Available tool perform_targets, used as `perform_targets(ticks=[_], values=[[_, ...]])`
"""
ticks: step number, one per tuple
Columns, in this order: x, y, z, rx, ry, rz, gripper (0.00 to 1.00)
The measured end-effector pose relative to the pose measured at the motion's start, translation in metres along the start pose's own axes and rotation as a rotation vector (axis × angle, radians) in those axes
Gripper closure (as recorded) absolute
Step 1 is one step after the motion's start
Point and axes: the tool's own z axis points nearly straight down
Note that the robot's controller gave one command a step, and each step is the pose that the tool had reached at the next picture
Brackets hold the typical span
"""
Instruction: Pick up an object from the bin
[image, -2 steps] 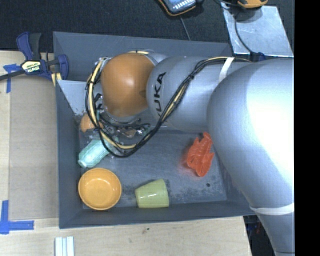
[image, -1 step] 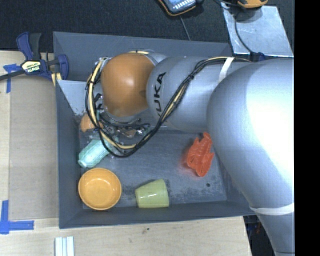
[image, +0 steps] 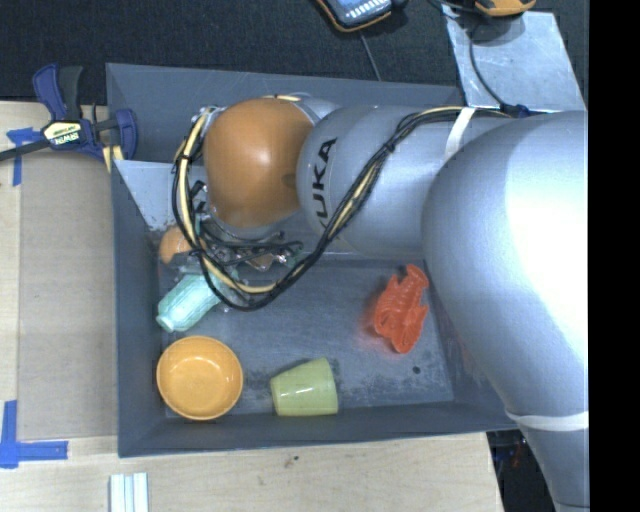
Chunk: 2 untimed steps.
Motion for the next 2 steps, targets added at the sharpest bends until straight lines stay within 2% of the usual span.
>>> perform_targets(ticks=[2], values=[[0.001, 0.001, -0.05, -0.004, 0.004, 0.003, 1.0]])
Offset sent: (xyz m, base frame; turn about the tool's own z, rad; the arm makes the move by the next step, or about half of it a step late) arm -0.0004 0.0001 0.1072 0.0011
